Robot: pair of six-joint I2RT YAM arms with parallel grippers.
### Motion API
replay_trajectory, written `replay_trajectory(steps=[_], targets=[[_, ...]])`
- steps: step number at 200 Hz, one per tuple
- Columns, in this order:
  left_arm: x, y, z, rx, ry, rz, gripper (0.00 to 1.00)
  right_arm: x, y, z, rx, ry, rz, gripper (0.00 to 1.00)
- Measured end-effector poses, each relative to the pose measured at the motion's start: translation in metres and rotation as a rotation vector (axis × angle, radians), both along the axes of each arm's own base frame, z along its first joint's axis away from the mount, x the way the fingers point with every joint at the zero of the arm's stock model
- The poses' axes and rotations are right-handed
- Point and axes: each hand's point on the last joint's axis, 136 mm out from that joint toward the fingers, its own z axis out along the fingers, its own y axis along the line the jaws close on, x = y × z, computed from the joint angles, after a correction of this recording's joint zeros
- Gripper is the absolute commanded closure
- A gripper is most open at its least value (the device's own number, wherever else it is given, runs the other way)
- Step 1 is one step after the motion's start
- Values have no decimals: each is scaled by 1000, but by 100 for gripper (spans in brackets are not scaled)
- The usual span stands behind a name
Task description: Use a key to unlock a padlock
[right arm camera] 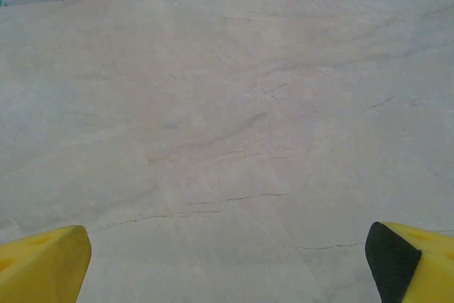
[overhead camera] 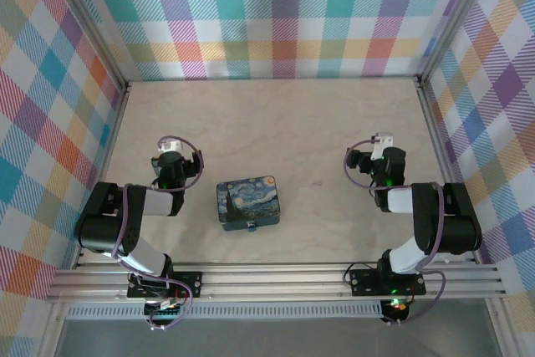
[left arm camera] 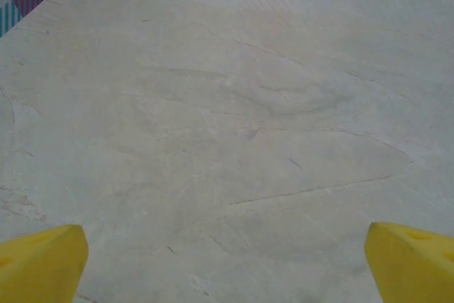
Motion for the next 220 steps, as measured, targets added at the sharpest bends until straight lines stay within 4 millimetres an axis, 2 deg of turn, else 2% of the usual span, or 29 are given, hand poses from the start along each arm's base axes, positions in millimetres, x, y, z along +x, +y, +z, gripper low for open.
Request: replay_trajectory(steps=[188, 207, 220], targets=[[-1, 0, 0, -2, 2, 2, 0, 0, 2, 0, 9, 2, 14, 0], [-6, 3, 8, -6, 17, 17, 0, -3, 1, 1, 10, 28, 14, 0], [-9, 5, 29, -7, -10, 32, 0, -3, 1, 11, 13, 47, 12, 0]])
